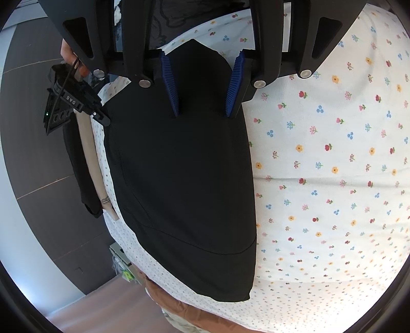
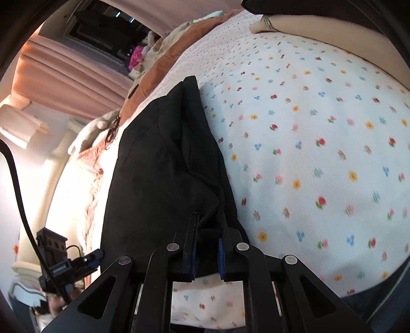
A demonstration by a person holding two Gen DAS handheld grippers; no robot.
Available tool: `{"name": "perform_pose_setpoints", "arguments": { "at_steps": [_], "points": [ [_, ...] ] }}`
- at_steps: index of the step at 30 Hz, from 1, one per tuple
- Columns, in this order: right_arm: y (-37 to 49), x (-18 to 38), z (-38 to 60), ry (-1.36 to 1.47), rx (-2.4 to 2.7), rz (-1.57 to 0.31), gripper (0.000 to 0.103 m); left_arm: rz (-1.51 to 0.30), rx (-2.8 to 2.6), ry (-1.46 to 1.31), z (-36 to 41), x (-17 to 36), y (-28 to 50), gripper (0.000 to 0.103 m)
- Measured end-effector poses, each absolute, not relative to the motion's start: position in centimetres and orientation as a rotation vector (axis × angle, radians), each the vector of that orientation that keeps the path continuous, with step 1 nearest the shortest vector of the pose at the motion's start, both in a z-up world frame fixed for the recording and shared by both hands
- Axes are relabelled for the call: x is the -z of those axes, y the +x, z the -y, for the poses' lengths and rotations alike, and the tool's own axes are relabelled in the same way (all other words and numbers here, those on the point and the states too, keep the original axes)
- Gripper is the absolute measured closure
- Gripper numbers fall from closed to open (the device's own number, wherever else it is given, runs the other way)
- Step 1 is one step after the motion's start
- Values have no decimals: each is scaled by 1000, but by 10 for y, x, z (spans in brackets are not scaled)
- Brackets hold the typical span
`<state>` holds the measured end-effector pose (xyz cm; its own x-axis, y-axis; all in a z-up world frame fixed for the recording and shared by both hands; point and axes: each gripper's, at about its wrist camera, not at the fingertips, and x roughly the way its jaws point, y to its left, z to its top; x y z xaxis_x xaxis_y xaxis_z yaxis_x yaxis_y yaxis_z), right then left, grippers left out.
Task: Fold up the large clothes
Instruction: 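Close both tools on the end of the folded black jacket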
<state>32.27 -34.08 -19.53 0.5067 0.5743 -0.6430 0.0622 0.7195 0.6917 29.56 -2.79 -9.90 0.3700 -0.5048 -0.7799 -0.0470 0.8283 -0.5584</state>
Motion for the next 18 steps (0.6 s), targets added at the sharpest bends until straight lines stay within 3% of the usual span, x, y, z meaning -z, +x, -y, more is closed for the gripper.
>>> {"name": "perform_pose_setpoints", "arguments": {
  "at_steps": [4,6,7,8,11,14,18],
  "points": [
    [323,192,345,701,-345,-1031,84,-1167,303,-562,18,101,300,44],
    [323,188,352,680,-325,-1030,60,-1160,294,-576,11,103,304,36],
    [324,184,357,668,-304,-1021,53,-1154,288,-589,7,103,307,33],
    [325,182,363,664,-292,-1010,46,-1150,283,-598,3,104,311,32],
    [338,172,377,666,-299,-986,37,-1143,270,-608,-6,106,324,32],
    [358,162,375,631,-325,-983,18,-1135,257,-614,-11,107,337,32],
    [393,160,365,606,-399,-1014,17,-1125,245,-627,-18,108,359,32]
  ]
}}
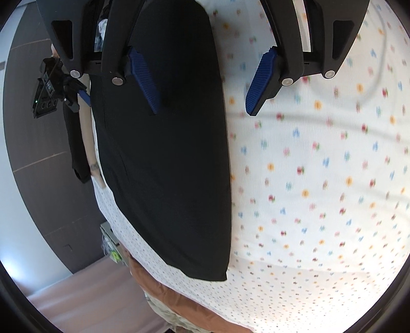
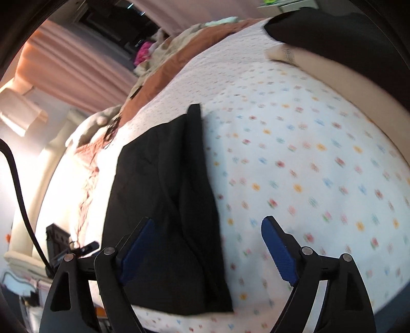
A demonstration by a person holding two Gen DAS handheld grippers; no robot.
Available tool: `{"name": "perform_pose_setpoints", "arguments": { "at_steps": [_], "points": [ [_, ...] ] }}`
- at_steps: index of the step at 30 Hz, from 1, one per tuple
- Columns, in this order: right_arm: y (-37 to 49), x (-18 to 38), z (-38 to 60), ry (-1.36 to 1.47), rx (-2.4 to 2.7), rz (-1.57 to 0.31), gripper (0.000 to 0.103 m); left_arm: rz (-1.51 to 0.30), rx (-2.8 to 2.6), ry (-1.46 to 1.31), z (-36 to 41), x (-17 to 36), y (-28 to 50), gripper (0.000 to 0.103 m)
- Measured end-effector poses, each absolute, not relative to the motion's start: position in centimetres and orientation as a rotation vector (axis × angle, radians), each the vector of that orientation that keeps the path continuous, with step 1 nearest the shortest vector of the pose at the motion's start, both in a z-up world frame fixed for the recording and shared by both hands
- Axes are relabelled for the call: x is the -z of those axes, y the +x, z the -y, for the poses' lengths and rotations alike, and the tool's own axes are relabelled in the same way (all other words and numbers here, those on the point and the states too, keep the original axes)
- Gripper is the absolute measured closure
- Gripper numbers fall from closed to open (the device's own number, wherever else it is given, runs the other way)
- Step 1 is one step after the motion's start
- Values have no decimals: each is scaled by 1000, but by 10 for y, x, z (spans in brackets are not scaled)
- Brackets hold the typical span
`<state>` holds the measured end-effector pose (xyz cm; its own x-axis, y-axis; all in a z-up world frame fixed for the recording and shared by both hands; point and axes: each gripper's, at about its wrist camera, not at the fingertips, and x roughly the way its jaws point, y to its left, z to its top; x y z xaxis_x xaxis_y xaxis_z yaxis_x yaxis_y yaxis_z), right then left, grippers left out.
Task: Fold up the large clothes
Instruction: 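Close both tools on the end of the folded black jacket, then lift the folded jacket off the sheet with both tools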
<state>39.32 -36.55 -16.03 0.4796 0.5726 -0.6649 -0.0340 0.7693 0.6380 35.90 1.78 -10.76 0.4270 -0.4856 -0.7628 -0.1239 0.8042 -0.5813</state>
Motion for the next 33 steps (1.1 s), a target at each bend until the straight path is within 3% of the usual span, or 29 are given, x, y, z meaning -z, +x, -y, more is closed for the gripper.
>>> {"name": "perform_pose_setpoints", "arguments": {
  "at_steps": [21,29,33],
  "points": [
    [533,213,312,630,-688,-1211,21,-1137,227,-600,-21,127,466,32],
    [570,224,279,655,-751,-1279,39,-1140,190,-543,-17,126,498,32],
    [578,225,276,659,-712,-1299,57,-1125,179,-533,-18,128,506,32]
  ]
}}
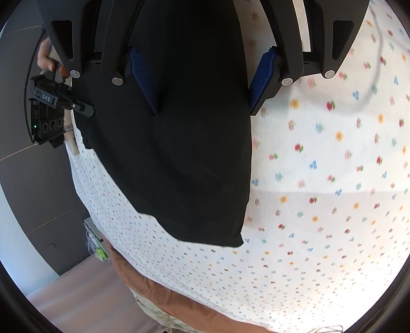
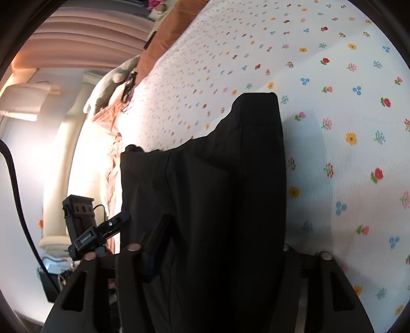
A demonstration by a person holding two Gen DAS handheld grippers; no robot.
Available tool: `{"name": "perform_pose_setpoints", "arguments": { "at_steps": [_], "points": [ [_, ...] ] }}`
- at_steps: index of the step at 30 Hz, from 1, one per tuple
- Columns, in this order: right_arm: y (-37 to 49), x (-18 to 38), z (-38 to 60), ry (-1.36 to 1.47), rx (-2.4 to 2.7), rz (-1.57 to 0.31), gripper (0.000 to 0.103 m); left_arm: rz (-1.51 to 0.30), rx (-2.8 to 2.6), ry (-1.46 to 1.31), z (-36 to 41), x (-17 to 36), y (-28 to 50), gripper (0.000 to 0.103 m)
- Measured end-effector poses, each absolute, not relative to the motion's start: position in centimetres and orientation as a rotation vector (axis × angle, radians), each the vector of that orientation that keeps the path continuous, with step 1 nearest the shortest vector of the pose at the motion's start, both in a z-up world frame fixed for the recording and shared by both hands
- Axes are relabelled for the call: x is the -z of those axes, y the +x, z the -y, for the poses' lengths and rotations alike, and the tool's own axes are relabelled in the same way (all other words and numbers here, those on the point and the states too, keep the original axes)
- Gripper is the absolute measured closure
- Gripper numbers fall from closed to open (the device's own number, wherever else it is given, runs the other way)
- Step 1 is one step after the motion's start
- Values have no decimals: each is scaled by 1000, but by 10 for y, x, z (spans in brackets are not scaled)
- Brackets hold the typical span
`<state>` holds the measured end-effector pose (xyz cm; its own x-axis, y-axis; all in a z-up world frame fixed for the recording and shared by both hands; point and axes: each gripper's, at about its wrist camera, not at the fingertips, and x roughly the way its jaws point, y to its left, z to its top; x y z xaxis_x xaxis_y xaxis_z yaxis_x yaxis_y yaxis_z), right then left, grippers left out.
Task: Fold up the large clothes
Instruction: 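Lift the folded jacket off the sheet with both tools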
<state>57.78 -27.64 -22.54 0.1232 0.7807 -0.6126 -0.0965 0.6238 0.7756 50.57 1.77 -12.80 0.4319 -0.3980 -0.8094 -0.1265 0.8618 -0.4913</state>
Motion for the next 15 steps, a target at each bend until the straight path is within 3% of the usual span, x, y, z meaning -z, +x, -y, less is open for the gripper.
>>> {"name": "perform_pose_setpoints", "arguments": {
  "at_steps": [2,6,10,15],
  "points": [
    [575,222,275,636,-682,-1295,66,-1115,168,-520,-17,127,504,36],
    [568,207,274,598,-678,-1254,85,-1092,148,-514,-15,119,500,57],
    [555,178,273,550,-688,-1179,88,-1058,158,-517,-17,102,491,69],
    [535,145,269,508,-694,-1096,90,-990,181,-507,-11,71,472,76]
  ]
}}
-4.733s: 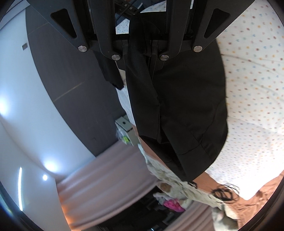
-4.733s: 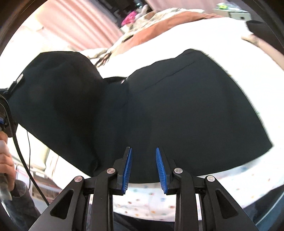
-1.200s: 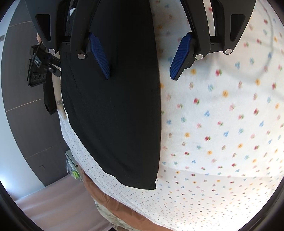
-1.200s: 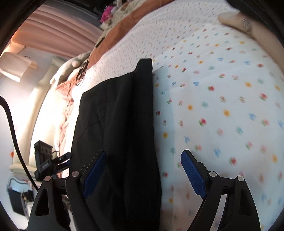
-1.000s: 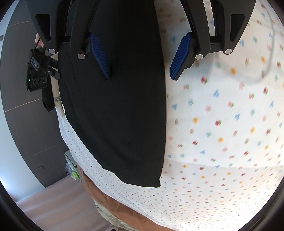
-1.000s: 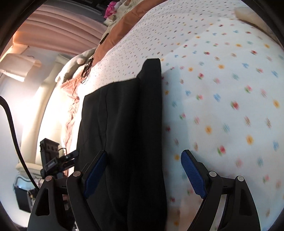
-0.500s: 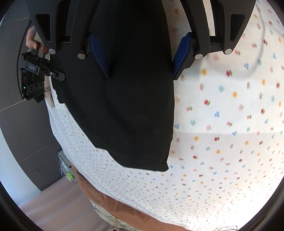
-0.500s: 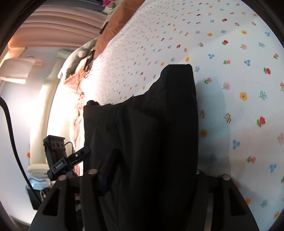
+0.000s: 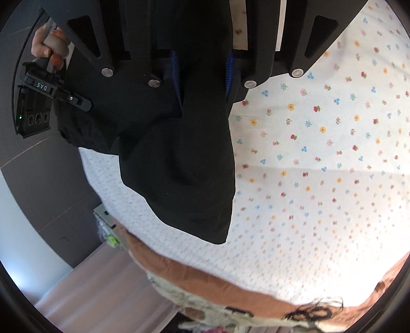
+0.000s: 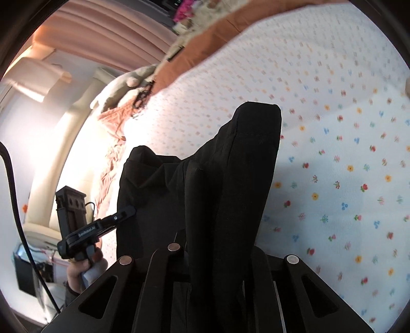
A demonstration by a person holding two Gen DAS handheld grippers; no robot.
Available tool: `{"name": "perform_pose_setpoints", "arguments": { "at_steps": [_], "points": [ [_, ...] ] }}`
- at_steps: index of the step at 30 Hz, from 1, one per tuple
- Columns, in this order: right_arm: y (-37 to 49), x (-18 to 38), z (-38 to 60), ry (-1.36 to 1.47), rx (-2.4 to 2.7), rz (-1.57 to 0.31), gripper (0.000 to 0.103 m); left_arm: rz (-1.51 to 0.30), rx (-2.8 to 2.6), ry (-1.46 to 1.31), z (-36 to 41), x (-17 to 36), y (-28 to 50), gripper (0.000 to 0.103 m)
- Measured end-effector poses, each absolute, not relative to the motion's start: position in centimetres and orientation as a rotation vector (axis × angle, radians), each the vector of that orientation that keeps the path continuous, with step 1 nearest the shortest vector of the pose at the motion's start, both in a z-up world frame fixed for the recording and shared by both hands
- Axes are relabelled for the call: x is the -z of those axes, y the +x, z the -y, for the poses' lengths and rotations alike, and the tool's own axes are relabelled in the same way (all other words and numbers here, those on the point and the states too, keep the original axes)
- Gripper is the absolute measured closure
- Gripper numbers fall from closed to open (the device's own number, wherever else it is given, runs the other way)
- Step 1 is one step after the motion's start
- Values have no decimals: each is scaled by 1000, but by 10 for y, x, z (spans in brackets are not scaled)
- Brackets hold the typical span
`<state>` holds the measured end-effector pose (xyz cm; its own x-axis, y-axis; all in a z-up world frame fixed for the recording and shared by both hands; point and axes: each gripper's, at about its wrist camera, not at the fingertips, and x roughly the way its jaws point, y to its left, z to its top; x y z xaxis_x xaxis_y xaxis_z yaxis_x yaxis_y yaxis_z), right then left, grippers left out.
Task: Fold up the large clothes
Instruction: 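Lift the folded jacket off the sheet with both tools, then carry the folded jacket with both tools toward the stack of folded clothes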
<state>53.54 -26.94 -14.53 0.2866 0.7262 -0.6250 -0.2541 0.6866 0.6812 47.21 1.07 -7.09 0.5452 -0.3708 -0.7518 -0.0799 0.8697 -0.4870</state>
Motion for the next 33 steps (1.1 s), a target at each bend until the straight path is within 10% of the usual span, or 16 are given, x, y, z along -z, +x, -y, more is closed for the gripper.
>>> {"name": "perform_pose_setpoints", "arguments": {
  "at_steps": [33],
  "points": [
    [364,-42,357,430,-693,-607,91,-635,404,-416,90,-120,330,83]
  ]
}}
